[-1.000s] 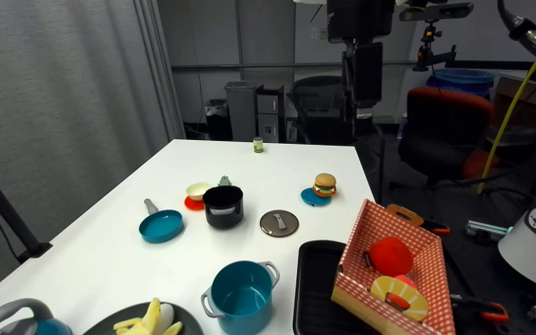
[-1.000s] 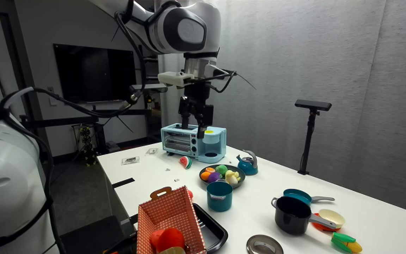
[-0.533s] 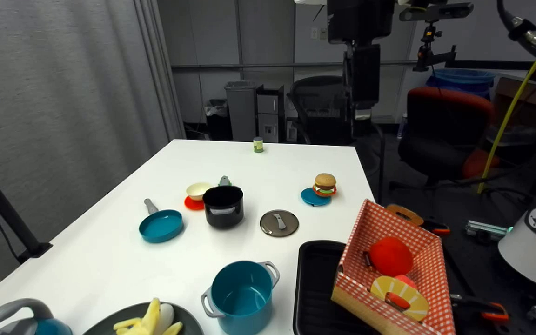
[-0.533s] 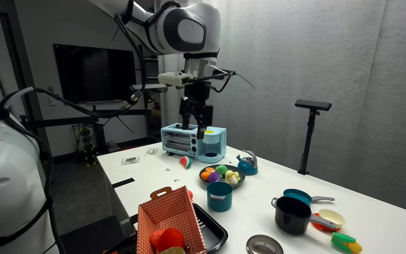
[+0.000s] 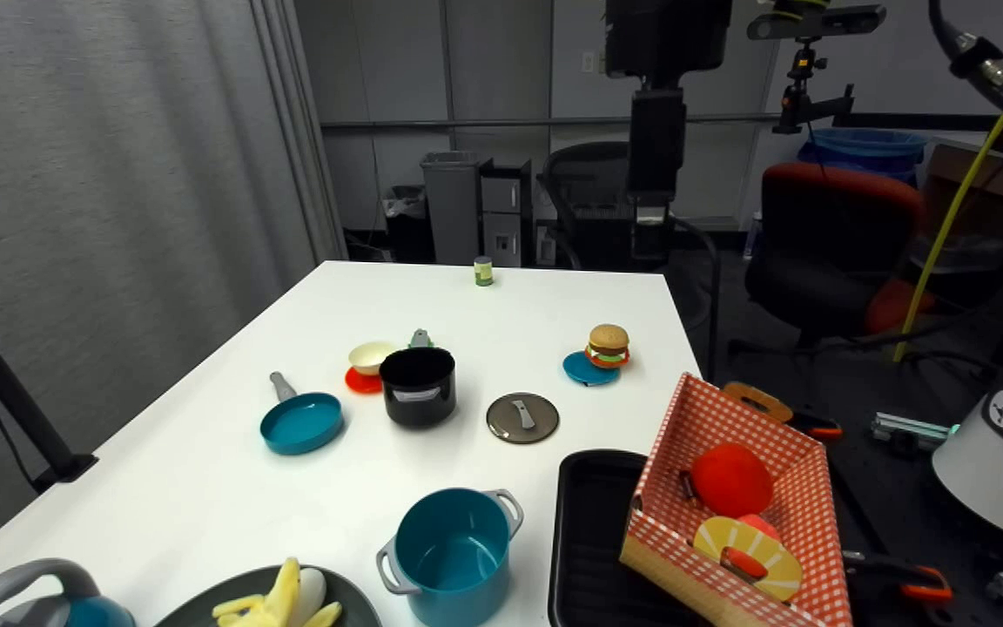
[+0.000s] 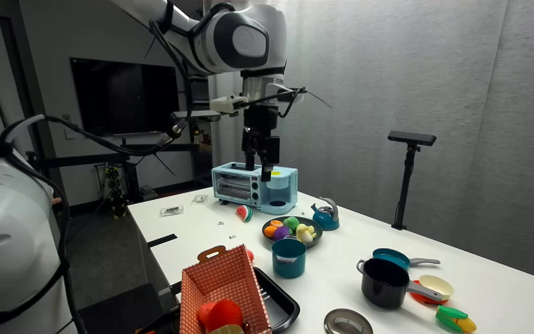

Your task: Pick up the lid from the table and put it on the black pot

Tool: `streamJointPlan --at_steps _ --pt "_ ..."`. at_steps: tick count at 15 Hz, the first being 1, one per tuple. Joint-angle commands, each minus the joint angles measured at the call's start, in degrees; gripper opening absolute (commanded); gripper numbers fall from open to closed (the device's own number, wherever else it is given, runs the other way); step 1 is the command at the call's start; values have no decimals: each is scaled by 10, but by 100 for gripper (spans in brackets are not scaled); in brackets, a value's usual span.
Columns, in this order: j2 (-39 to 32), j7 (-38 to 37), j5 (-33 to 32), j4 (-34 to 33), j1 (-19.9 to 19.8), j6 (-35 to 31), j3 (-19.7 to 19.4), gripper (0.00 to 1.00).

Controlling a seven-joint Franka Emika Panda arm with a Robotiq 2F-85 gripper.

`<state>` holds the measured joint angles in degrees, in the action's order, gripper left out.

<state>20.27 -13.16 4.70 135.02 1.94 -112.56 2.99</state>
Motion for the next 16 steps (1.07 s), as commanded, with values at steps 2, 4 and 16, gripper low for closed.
streamJointPlan --at_steps 2,4,16 --pt "-76 3 -84 -1 -60 -117 -30 100" --pt "-116 2 -106 -11 -82 -158 -53 100" --pt "-273 -82 -100 -61 -53 -251 -56 100"
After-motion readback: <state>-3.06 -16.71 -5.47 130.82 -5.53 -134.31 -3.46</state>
